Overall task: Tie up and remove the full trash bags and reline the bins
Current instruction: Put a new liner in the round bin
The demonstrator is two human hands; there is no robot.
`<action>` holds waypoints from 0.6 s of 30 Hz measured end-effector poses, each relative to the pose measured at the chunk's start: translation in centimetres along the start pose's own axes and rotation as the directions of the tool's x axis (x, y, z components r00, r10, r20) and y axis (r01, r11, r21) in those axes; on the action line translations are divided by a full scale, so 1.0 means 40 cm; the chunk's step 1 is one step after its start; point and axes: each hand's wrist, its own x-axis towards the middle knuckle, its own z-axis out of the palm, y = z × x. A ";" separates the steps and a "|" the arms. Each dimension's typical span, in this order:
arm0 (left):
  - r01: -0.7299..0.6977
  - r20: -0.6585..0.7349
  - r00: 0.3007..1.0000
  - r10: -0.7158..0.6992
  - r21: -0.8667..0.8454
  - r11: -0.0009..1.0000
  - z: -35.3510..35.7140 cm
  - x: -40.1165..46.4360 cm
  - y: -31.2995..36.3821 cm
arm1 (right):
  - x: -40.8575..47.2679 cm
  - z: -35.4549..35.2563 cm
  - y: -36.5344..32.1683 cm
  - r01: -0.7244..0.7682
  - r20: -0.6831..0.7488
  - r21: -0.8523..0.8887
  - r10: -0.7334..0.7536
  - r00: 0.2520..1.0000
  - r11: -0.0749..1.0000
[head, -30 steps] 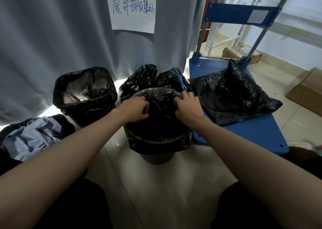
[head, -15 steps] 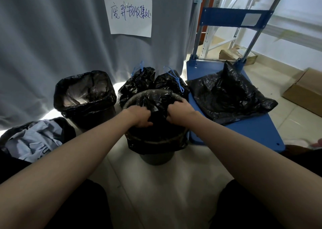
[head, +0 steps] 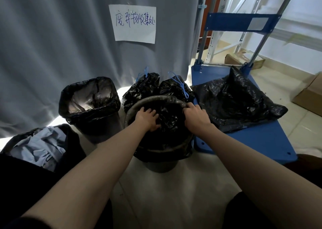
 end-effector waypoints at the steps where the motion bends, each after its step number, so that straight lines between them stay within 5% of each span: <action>1: -0.001 0.032 0.999 0.000 0.029 1.000 -0.004 0.003 0.002 | -0.001 0.002 0.001 -0.013 -0.002 -0.008 0.013 1.000 1.000; 6: -0.115 0.000 0.993 0.117 0.155 0.981 -0.017 -0.022 -0.024 | 0.022 0.014 -0.012 0.090 -0.153 -0.103 -0.105 0.983 0.991; 10: -0.157 0.079 0.986 0.145 0.196 0.968 0.008 -0.054 -0.050 | 0.034 0.021 -0.059 0.403 0.074 -0.118 -0.396 0.915 0.908; 15: -0.051 0.210 0.978 -0.003 0.251 0.967 0.024 -0.072 -0.054 | 0.012 0.038 -0.069 0.335 0.435 -0.407 -0.142 0.889 0.850; 18: -0.083 0.153 0.985 0.073 0.061 0.995 -0.007 -0.083 -0.019 | 0.025 0.021 -0.083 0.321 0.485 -0.317 -0.138 0.864 0.892</action>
